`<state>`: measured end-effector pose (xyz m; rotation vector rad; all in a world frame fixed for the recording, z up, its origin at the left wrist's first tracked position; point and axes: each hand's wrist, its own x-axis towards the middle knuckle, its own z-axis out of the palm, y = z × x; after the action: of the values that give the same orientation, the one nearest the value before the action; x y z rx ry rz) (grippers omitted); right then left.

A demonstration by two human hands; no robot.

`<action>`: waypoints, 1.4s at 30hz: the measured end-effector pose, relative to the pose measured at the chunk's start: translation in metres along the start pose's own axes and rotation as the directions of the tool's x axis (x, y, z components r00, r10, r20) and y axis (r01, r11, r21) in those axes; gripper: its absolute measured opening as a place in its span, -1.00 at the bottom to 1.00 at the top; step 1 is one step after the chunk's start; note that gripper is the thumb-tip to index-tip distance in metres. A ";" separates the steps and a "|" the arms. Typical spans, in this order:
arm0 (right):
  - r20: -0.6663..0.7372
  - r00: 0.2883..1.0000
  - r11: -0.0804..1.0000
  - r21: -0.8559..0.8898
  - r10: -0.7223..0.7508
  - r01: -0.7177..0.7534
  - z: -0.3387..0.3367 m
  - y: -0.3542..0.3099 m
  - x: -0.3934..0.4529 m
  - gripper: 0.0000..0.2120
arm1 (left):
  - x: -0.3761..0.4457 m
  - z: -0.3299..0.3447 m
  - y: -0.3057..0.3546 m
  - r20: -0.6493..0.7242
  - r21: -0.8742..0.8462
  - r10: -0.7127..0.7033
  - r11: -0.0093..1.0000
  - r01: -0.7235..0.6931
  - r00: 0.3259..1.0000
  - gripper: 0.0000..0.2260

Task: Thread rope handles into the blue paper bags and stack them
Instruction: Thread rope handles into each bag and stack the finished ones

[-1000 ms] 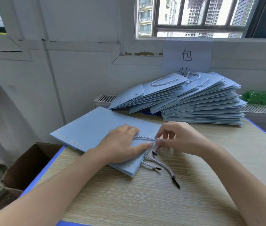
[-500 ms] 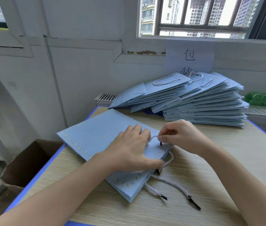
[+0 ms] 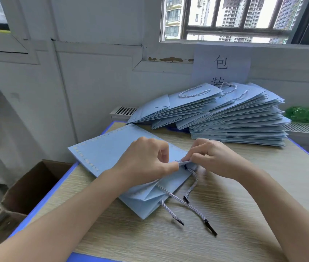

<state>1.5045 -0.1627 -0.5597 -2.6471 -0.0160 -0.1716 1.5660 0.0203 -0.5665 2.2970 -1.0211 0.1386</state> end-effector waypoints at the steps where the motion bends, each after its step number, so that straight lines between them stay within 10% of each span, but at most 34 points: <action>1: -0.002 1.000 1.000 -0.002 -0.003 0.003 -0.002 -0.001 -0.001 -0.76 | 0.001 -0.001 -0.001 -0.004 -0.021 -0.009 1.000 0.009 1.000 -0.74; 10: -0.480 0.876 0.966 0.198 -0.054 0.167 -0.001 -0.003 0.000 -0.86 | 0.004 -0.005 -0.003 -0.136 -0.194 -0.014 0.981 -0.013 0.991 -0.67; 15: -0.400 0.908 0.988 -0.136 -0.121 0.072 0.025 0.004 0.009 -0.93 | 0.002 0.000 -0.003 -0.182 -0.165 0.011 0.985 -0.042 0.983 -0.65; 23: -0.107 0.994 0.995 0.098 0.003 0.008 -0.005 -0.007 -0.005 -0.83 | 0.007 -0.002 -0.014 -0.058 -0.039 -0.068 0.997 0.066 0.996 -0.74; 30: -0.569 0.791 0.971 0.065 0.227 -0.232 -0.021 0.017 -0.003 -0.69 | 0.007 0.001 -0.012 0.008 -0.015 -0.026 1.000 0.027 1.000 -0.71; 36: -0.417 0.845 0.835 -0.284 0.335 -0.471 -0.008 0.022 -0.001 -0.70 | 0.003 0.010 -0.015 0.069 0.090 0.029 0.995 -0.036 0.997 -0.71; 42: -0.079 0.995 0.987 0.153 0.054 -0.042 0.011 -0.002 -0.003 -0.73 | 0.007 0.030 -0.014 0.022 0.044 0.110 0.993 -0.111 0.994 -0.70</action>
<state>1.5032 -0.1556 -0.5684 -2.4846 0.0598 -0.2536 1.5759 0.0058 -0.5952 2.2868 -1.1667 0.1858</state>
